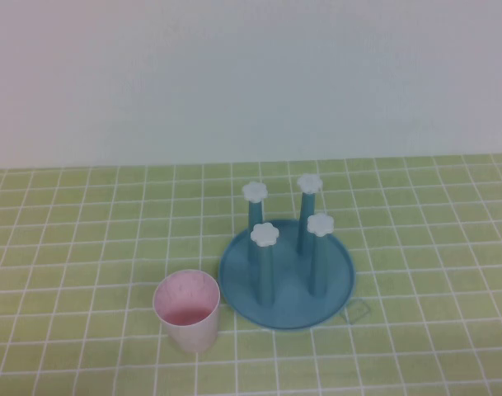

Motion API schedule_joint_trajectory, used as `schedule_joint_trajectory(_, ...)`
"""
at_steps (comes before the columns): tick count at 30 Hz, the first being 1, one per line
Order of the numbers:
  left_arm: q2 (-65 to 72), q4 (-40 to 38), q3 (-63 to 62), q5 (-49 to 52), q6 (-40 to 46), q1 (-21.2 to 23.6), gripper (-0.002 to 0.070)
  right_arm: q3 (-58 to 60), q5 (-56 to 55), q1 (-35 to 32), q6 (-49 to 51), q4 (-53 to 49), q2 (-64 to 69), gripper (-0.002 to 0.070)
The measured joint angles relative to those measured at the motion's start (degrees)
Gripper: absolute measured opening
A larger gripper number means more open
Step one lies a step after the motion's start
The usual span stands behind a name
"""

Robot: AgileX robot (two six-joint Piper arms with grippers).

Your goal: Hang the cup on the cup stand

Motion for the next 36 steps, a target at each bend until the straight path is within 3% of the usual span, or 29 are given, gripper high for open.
schedule_joint_trajectory(26, 0.00, -0.59, 0.00, 2.49, -0.89, 0.00, 0.0000, -0.10, 1.06, 0.00, 0.00, 0.00, 0.00, -0.0001)
schedule_joint_trajectory(32, 0.00, -0.59, 0.00, -3.69, -0.89, 0.00, 0.0000, 0.00, -1.95, 0.00, 0.00, 0.00, 0.00, -0.0001)
schedule_joint_trajectory(36, 0.00, 0.00, 0.00, -13.37, -0.56, 0.00, 0.0000, 0.00, -6.09, 0.00, 0.00, 0.00, 0.00, -0.0001)
